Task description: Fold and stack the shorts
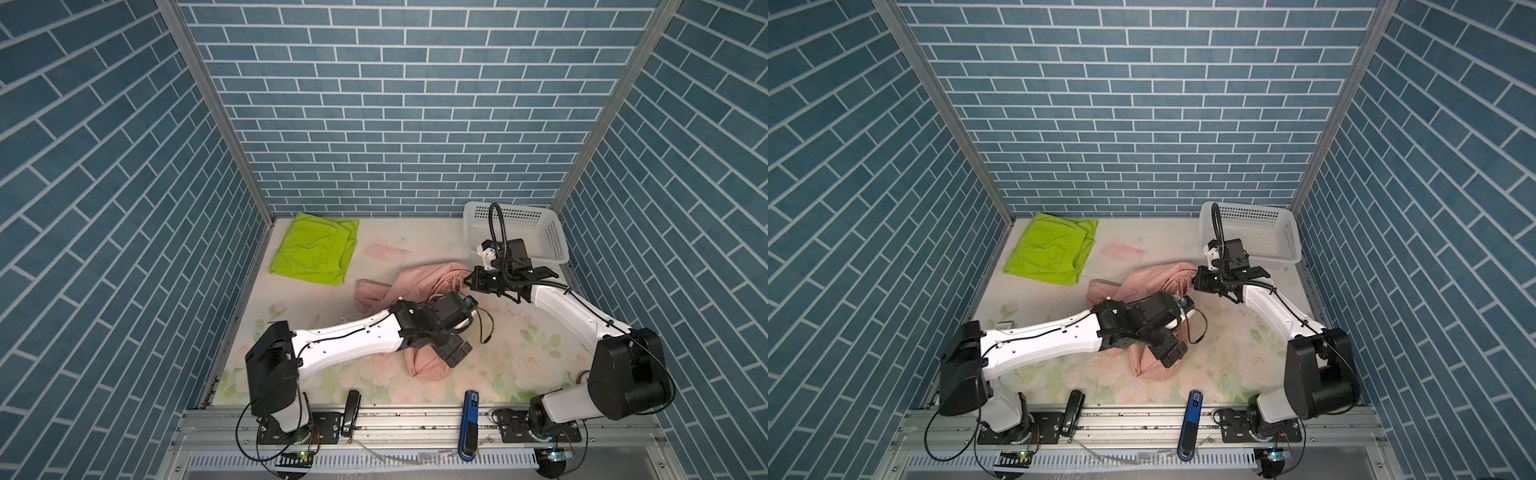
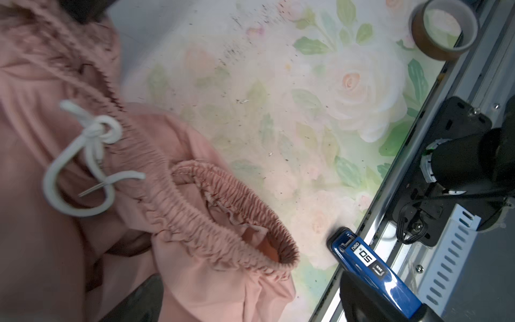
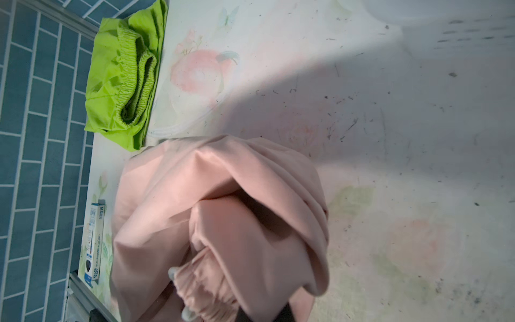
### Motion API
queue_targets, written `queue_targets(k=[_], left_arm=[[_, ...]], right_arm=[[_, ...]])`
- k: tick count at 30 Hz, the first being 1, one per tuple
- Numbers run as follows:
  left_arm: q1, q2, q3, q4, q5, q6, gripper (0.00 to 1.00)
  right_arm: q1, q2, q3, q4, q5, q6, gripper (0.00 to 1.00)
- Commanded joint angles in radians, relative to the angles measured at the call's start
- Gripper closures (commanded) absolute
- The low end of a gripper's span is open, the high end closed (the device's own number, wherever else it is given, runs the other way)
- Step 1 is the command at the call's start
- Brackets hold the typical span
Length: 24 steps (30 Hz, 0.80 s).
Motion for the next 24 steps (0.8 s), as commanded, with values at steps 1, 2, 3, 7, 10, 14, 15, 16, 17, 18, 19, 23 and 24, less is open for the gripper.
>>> queue_targets(k=[1, 2, 3, 7, 10, 14, 15, 16, 17, 18, 19, 23, 24], left_arm=[[-0.051, 0.057, 0.02, -0.077, -0.068, -0.006, 0.0], [-0.057, 0.067, 0.018, -0.078, -0.074, -0.016, 0.0], [-0.062, 0.077, 0.019, -0.083, -0.086, -0.026, 0.0], [-0.081, 0.12, 0.044, -0.126, -0.143, -0.054, 0.0], [-0.107, 0.161, 0.058, -0.123, -0.172, -0.063, 0.0], [-0.135, 0.228, 0.083, -0.108, -0.2, -0.066, 0.03], [-0.135, 0.243, 0.086, -0.108, -0.216, -0.076, 0.07], [-0.135, 0.255, 0.09, -0.111, -0.22, -0.082, 0.13], [-0.134, 0.265, 0.095, -0.114, -0.222, -0.079, 0.21], [-0.135, 0.272, 0.098, -0.124, -0.233, -0.08, 0.32], [-0.135, 0.277, 0.097, -0.131, -0.243, -0.087, 0.41], [-0.131, 0.274, 0.085, -0.136, -0.308, -0.097, 0.74], [-0.127, 0.27, 0.091, -0.148, -0.327, -0.1, 0.82]], right_arm=[[-0.036, -0.031, -0.025, 0.08, -0.056, 0.031, 1.0], [-0.043, -0.029, -0.03, 0.086, -0.067, 0.032, 1.0], [-0.049, -0.029, -0.034, 0.092, -0.074, 0.031, 1.0], [-0.06, -0.035, -0.043, 0.107, -0.089, 0.032, 1.0], [-0.063, -0.045, -0.049, 0.129, -0.098, 0.042, 1.0], [-0.063, -0.052, -0.05, 0.134, -0.107, 0.046, 1.0], [-0.063, -0.053, -0.047, 0.132, -0.111, 0.047, 1.0], [-0.063, -0.056, -0.049, 0.13, -0.113, 0.047, 1.0], [-0.064, -0.059, -0.049, 0.128, -0.113, 0.049, 1.0], [-0.064, -0.062, -0.049, 0.123, -0.112, 0.049, 1.0], [-0.065, -0.067, -0.047, 0.118, -0.11, 0.048, 1.0], [-0.069, -0.081, -0.046, 0.106, -0.101, 0.042, 1.0], [-0.069, -0.082, -0.042, 0.099, -0.101, 0.037, 1.0]])
